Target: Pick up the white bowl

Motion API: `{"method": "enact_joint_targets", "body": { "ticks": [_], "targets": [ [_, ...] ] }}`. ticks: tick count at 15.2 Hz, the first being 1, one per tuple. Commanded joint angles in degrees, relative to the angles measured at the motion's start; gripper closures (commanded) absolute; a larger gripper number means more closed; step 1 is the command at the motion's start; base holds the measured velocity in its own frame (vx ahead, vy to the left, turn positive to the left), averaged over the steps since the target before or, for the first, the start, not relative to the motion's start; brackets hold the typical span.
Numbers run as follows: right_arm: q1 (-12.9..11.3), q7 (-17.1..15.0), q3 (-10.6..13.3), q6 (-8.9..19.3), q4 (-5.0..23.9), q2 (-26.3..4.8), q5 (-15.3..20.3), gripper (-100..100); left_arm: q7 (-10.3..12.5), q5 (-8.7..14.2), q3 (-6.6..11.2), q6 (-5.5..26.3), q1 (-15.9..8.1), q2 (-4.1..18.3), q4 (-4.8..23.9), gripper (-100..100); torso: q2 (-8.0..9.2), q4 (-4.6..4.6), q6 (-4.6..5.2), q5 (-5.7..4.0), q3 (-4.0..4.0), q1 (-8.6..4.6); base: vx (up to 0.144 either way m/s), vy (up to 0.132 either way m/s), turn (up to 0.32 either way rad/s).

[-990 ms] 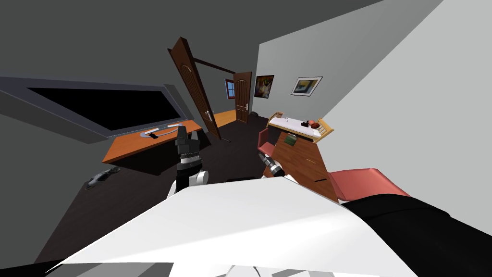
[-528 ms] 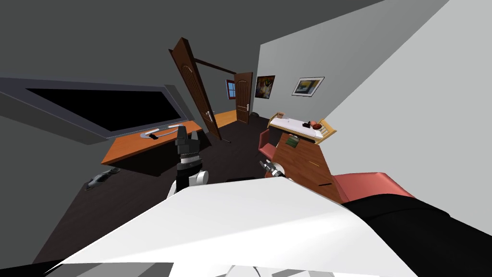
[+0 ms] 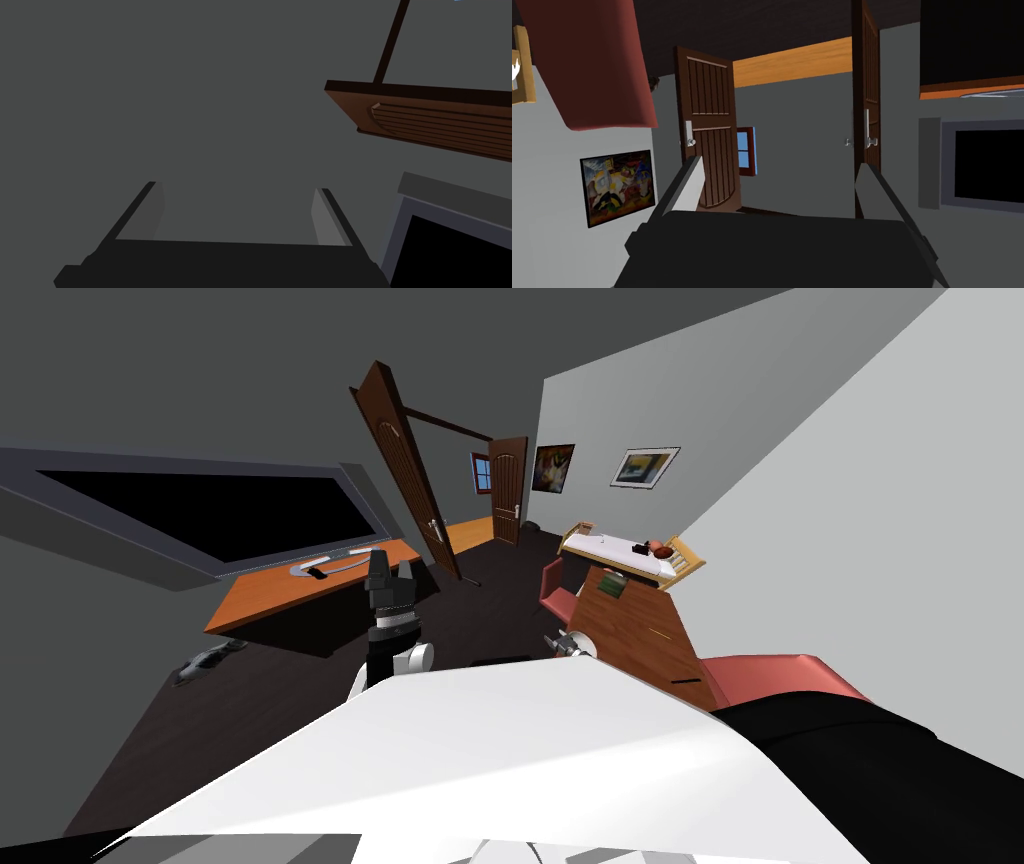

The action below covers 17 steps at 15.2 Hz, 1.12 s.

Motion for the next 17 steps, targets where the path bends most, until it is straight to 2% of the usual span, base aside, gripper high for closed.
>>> {"method": "enact_joint_targets", "body": {
  "ticks": [1, 2, 4, 5, 6, 7, 9, 10, 11, 12, 14, 15, 17],
  "targets": [
    [-0.49, 1.08, 0.21, -0.10, 2.30, 0.03, 0.67, -100, 0.00, 0.00, 0.00, 0.00, 0.00, 0.00, 0.00, 0, 0.00, 0.00, 0.00, 0.00, 0.00, 0.00, 0.047, 0.001, 0.006],
    [-0.55, 3.33, 0.96, 0.47, 3.61, -0.87, 2.58, -100, 0.00, 0.00, 0.00, 0.00, 0.00, 0.00, 0.00, 0, 0.02, 0.00, 0.00, 0.00, 0.01, 0.00, 0.061, 0.005, 0.016],
    [-0.55, 3.33, 0.96, 0.47, 5.11, -0.87, 2.58, -100, 0.00, 0.00, 0.00, 0.00, 0.00, 0.00, 0.00, 0, -0.01, -0.01, 0.00, 0.00, -0.01, 0.02, 0.058, 0.008, 0.009],
    [-0.62, 5.53, 1.69, 1.04, 7.33, -1.73, 4.45, -100, 0.00, 0.00, 0.00, 0.00, 0.00, 0.00, 0.00, 0, 0.01, 0.00, 0.00, 0.00, 0.00, 0.02, 0.064, 0.006, 0.017],
    [-0.62, 5.53, 1.69, 1.04, 7.87, -1.73, 4.45, -100, 0.00, 0.00, 0.00, 0.00, 0.00, 0.00, 0.00, 0, 0.00, 0.00, 0.01, 0.01, 0.00, 0.01, 0.067, 0.001, 0.014],
    [-0.67, 7.68, 2.40, 1.59, 9.22, -2.54, 6.28, -100, 0.00, 0.00, 0.00, 0.00, 0.00, 0.00, 0.00, 0, -0.01, -0.01, 0.00, 0.00, -0.01, -0.01, 0.081, 0.005, 0.020],
    [-0.67, 7.68, 2.40, 1.59, 10.55, -2.54, 6.28, -100, 0.00, 0.00, 0.00, 0.00, 0.00, 0.00, 0.00, 0, -0.08, -0.02, 0.00, 0.00, -0.05, 0.01, 0.074, 0.006, 0.008],
    [-0.73, 9.76, 3.10, 2.12, 12.31, -3.31, 8.04, -100, 0.00, 0.00, 0.00, 0.00, 0.00, 0.00, 0.00, 0, -0.06, -0.01, 0.00, 0.00, -0.04, 0.00, 0.067, 0.008, 0.017],
    [-0.73, 9.76, 3.10, 2.12, 13.14, -3.31, 8.04, -100, 0.00, 0.00, 0.00, 0.00, 0.00, 0.00, 0.00, 0, -0.04, -0.01, 0.01, 0.00, -0.03, 0.02, 0.067, 0.010, 0.012],
    [-0.79, 11.78, 3.78, 2.64, 14.47, -4.04, 9.75, -100, 0.00, 0.00, 0.00, 0.00, 0.00, 0.00, 0.00, 0, -0.04, -0.01, 0.01, 0.00, -0.02, 0.03, 0.077, 0.008, 0.021],
    [-0.79, 11.78, 3.78, 2.64, 15.68, -4.04, 9.75, -100, 0.00, 0.00, 0.00, 0.00, 0.00, 0.00, 0.00, 0, -0.06, -0.01, 0.00, 0.00, -0.04, 0.00, 0.063, 0.003, 0.007],
    [-0.84, 13.71, 4.43, 3.14, 17.60, -4.72, 11.38, -100, 0.00, 0.00, 0.00, 0.00, 0.00, 0.00, 0.00, 0, -0.02, -0.01, 0.00, 0.00, -0.02, 0.00, 0.057, -0.002, 0.012],
    [-0.84, 13.71, 4.43, 3.14, 18.09, -4.72, 11.38, -100, 0.00, 0.00, 0.00, 0.00, 0.00, 0.00, 0.00, 0, 0.00, 0.00, 0.01, 0.00, 0.00, 0.00, 0.051, 0.006, 0.007]
  ]
}}
